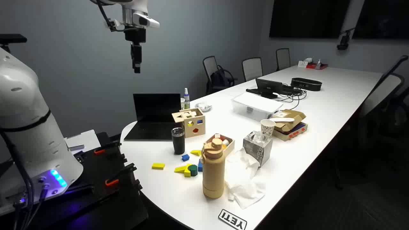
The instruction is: Put one yellow block in the box.
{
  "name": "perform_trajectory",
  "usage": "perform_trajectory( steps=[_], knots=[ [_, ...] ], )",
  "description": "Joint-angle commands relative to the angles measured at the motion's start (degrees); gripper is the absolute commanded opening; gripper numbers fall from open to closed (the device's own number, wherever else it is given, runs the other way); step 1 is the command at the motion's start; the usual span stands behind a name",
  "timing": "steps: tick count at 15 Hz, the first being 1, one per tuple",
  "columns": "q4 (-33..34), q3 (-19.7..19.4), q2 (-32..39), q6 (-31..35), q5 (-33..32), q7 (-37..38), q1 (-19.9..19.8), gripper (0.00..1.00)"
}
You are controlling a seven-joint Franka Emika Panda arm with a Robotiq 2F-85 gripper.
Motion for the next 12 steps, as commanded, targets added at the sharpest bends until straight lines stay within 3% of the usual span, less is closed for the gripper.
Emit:
perform_trajectory(
  steps=[1, 5, 9, 12],
  knots=[
    [0.1, 0.1, 0.0, -0.1, 0.0, -0.1, -0.2, 1.00],
    [0.1, 0.1, 0.0, -0.1, 0.0, -0.1, -0.2, 1.00],
    [0.0, -1.2, 5.7, 9.0, -3.2, 3.0, -4.3, 1.00],
    [-2.5, -3.2, 11.8, 20.6, -6.7, 5.8, -8.1, 1.00]
  ],
)
